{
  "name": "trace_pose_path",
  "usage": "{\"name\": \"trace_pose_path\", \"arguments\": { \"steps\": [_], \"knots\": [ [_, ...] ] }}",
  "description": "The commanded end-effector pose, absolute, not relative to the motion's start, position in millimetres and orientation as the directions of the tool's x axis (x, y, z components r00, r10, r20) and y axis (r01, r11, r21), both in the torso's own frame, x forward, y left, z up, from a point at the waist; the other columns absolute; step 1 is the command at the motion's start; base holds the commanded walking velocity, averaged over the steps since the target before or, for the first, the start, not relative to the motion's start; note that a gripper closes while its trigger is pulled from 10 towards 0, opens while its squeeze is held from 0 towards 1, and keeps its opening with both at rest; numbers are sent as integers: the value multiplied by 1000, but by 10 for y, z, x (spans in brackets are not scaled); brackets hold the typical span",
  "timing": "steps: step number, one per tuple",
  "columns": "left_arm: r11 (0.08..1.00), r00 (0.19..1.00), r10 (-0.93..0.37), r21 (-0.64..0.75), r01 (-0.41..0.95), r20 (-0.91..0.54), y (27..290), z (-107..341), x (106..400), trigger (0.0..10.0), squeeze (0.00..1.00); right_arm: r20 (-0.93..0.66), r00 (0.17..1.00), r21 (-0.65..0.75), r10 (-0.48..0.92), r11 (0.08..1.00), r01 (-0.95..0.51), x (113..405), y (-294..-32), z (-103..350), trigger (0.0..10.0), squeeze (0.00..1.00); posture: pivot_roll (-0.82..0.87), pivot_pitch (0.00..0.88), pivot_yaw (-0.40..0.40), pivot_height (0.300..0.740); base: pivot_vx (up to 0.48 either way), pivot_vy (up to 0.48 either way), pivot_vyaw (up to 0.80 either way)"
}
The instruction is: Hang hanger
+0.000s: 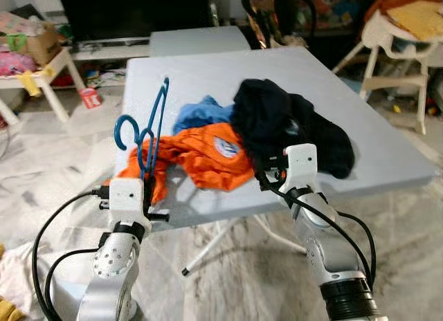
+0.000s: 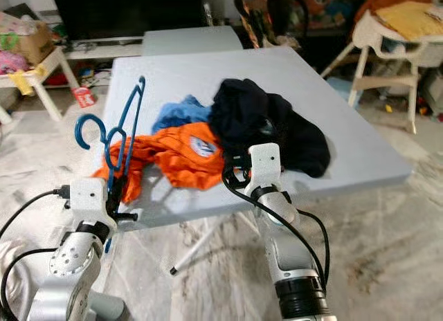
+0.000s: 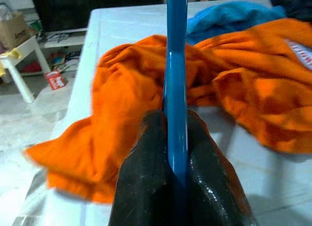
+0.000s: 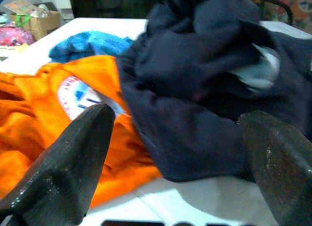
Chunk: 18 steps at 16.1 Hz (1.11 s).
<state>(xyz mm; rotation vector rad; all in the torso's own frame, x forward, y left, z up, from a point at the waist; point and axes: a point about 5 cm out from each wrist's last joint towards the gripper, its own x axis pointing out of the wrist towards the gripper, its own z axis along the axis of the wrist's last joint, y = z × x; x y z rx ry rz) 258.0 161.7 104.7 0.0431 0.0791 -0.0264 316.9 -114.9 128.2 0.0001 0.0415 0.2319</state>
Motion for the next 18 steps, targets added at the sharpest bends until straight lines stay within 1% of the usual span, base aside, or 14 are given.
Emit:
{"name": "trace_pose_path", "arguments": {
  "steps": [1,5,12,18],
  "knots": [
    [998,994,-29,44,34,-110,1607,992,2572,10000,0,-32,973,11,229,973,-229,3189,-1151,1330,10000,0,-23,0,9,740,0,0,-519],
    [998,993,-32,49,38,-118,1606,977,2569,10000,0,-35,972,11,234,972,-233,3180,-1151,1325,10000,0,-28,0,8,740,0,0,-578],
    [998,991,-38,53,45,-126,1605,965,2565,10000,0,-28,971,10,238,971,-238,3167,-1155,1335,10000,0,-33,0,11,740,0,0,0],
    [996,990,-48,64,57,-130,1585,955,2558,10000,0,-37,969,18,242,970,-242,3165,-1153,1312,10000,0,-31,0,9,740,-255,0,0]
  ]
}}
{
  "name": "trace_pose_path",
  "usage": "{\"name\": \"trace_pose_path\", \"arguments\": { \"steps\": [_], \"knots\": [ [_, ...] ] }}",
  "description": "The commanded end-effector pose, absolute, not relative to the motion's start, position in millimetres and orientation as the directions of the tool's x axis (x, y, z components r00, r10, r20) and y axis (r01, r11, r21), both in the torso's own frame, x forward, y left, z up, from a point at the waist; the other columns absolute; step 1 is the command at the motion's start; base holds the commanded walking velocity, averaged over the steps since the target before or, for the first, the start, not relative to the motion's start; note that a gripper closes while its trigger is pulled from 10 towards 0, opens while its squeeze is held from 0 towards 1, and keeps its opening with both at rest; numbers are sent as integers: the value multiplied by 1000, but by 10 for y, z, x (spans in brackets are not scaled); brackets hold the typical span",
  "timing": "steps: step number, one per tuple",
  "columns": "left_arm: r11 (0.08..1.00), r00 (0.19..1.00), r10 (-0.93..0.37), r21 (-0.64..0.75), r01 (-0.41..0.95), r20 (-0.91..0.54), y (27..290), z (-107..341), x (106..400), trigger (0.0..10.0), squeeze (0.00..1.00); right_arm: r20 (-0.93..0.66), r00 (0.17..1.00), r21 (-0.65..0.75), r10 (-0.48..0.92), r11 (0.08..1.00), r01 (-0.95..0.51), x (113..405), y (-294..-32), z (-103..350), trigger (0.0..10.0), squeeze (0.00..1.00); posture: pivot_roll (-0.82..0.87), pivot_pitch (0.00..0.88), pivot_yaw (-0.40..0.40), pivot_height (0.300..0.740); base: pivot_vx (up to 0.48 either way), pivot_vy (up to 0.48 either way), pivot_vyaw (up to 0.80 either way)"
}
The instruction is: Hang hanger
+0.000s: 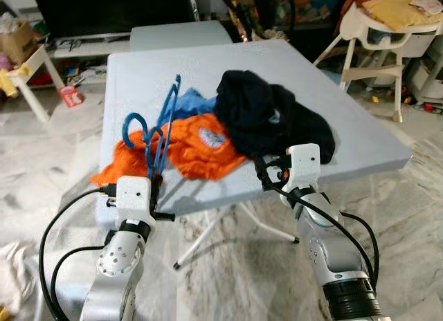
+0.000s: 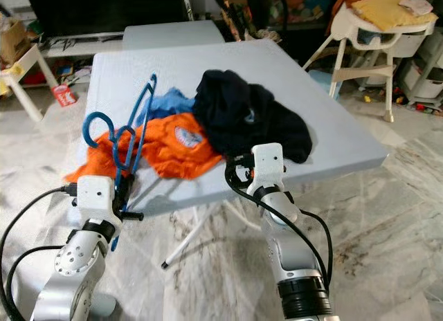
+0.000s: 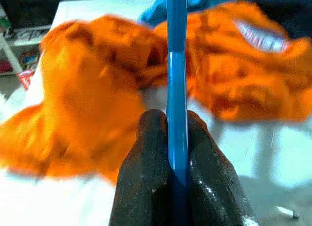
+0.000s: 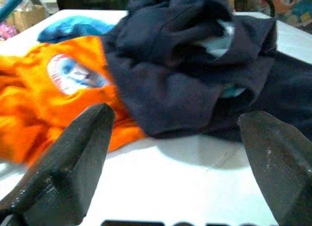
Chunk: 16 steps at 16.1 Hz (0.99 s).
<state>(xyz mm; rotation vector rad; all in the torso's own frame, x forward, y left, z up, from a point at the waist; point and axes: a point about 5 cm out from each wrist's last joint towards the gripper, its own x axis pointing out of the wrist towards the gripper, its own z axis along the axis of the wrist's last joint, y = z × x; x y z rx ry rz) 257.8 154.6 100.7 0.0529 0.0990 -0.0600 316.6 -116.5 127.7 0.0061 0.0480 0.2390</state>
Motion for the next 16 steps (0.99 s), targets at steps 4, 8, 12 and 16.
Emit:
{"name": "trace_pose_path", "arguments": {
  "steps": [4,8,12,16],
  "knots": [
    [996,990,-51,67,60,-131,1580,954,2553,10000,0,-43,967,20,250,968,-249,3155,-1140,1298,10000,0,-31,0,9,740,-272,0,0],
    [995,989,-59,68,68,-134,1566,943,2553,10000,0,-25,969,21,244,970,-244,3156,-1158,1314,10000,0,-32,0,5,740,-271,0,0],
    [995,989,-65,69,74,-135,1558,941,2563,10000,0,-55,977,-14,206,978,-207,3188,-1190,1287,10000,0,-33,0,4,740,-273,0,0],
    [995,988,-68,69,78,-137,1555,936,2571,10000,0,-59,975,-28,213,976,-215,3171,-1161,1251,10000,0,-35,0,6,740,-271,0,0]
  ]
}}
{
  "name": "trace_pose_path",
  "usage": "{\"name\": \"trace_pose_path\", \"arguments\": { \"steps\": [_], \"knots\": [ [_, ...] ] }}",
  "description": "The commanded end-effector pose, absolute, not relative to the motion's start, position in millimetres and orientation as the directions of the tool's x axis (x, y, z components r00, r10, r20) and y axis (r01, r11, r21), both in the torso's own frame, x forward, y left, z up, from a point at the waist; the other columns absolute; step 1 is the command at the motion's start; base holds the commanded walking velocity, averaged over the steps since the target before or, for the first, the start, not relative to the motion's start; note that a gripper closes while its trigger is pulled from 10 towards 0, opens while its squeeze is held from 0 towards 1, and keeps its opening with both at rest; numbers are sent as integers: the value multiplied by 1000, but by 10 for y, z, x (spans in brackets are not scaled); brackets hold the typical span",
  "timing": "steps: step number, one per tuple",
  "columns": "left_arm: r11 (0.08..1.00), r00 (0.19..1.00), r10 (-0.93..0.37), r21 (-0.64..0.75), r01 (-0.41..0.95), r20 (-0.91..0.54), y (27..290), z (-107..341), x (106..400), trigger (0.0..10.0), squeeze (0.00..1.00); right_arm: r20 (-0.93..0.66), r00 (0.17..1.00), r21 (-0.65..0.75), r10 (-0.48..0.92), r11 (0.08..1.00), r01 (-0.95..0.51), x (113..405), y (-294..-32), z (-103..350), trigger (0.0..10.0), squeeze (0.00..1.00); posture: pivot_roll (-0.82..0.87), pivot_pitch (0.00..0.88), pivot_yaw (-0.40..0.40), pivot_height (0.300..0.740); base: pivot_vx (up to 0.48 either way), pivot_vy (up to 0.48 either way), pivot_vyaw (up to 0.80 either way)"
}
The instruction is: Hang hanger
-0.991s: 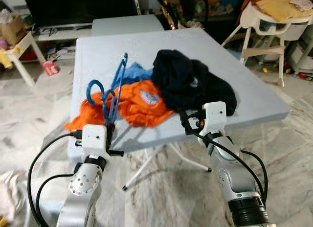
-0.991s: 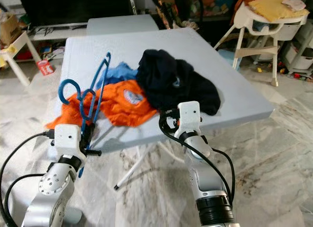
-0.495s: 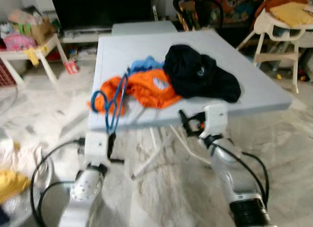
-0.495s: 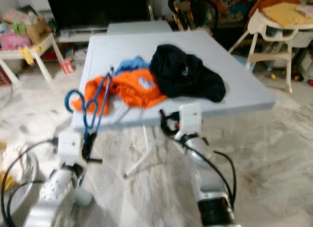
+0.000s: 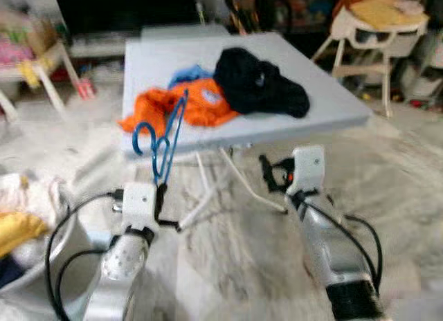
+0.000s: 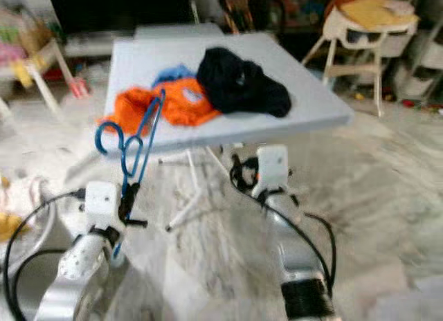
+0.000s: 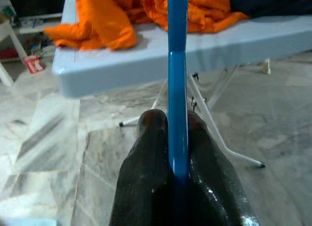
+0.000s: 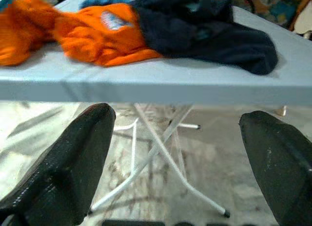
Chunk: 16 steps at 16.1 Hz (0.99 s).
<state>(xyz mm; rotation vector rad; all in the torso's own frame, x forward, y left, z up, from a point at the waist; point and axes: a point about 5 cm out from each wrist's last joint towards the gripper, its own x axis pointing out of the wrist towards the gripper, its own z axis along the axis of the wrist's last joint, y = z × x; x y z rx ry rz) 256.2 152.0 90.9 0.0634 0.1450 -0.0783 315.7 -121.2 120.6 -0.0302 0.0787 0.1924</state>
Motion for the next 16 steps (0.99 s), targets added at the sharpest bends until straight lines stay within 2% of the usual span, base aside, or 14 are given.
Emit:
{"name": "trace_pose_path", "arguments": {
  "steps": [1,5,10,16],
  "knots": [
    [995,988,-71,66,80,-135,1553,937,2573,10000,0,-49,976,-40,211,976,-213,3171,-1161,1248,10000,0,-37,0,8,740,-251,0,0],
    [996,988,-64,46,71,-141,1565,929,2593,10000,0,-26,968,-58,249,966,-250,3143,-1121,1252,10000,0,-41,0,17,740,0,0,0],
    [997,987,-68,36,74,-146,1590,931,2635,10000,0,-45,960,17,276,961,-275,3108,-1111,1216,10000,0,-46,0,34,740,0,0,0],
    [996,986,-73,38,79,-152,1600,926,2646,10000,0,-57,961,25,270,963,-269,3110,-1122,1206,10000,0,-46,0,35,740,0,312,-658]
  ]
}}
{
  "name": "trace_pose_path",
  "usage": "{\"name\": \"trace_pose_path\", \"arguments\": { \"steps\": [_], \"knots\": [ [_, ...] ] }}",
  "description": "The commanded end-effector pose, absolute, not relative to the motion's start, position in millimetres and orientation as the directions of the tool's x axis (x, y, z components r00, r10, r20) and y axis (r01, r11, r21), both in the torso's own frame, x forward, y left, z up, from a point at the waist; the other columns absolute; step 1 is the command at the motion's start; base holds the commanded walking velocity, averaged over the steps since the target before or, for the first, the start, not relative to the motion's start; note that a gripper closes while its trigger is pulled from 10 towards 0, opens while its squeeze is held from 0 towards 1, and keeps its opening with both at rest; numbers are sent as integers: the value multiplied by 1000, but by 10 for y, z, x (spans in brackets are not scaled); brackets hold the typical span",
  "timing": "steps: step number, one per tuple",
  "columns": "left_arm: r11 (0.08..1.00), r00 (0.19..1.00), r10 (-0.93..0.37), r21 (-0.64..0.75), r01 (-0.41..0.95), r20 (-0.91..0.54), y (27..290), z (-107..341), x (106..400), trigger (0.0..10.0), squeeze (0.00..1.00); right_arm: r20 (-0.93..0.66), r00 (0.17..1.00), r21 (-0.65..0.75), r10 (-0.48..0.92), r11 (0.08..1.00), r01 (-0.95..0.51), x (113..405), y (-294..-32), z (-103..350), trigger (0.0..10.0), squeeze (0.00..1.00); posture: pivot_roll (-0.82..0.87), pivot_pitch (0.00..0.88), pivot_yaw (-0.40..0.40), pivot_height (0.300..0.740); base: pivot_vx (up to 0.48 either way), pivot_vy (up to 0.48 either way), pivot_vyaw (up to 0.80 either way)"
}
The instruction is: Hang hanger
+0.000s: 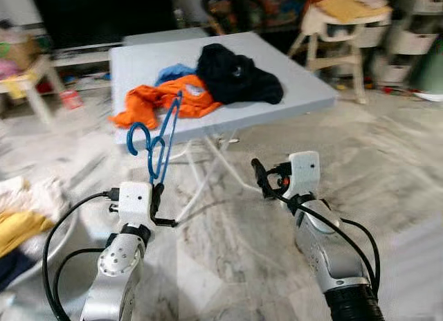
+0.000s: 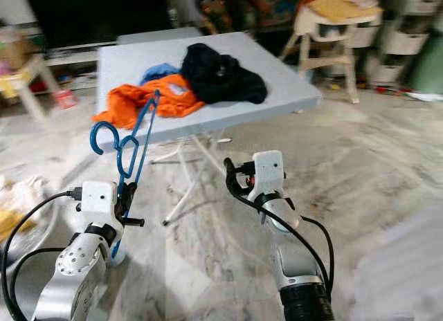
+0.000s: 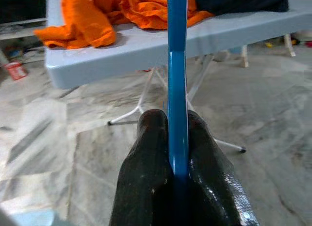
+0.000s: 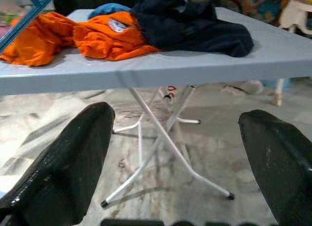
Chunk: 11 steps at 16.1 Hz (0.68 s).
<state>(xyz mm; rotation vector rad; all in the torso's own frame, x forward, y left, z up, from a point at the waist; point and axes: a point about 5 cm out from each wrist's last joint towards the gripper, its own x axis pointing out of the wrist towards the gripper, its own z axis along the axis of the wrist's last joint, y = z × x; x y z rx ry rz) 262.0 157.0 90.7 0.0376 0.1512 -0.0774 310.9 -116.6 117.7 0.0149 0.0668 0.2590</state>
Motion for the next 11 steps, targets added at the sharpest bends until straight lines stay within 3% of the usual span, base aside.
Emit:
{"name": "trace_pose_path", "arguments": {
  "steps": [1,11],
  "knots": [
    [996,986,-73,40,80,-152,1600,926,2645,10000,0,-57,961,25,270,963,-269,3110,-1121,1206,10000,0,-46,0,36,740,0,352,-800],
    [994,983,-79,56,89,-165,1590,898,2643,10000,0,-64,962,23,265,964,-264,3098,-1125,1199,10000,0,-50,0,34,740,0,352,-800]
  ]
}}
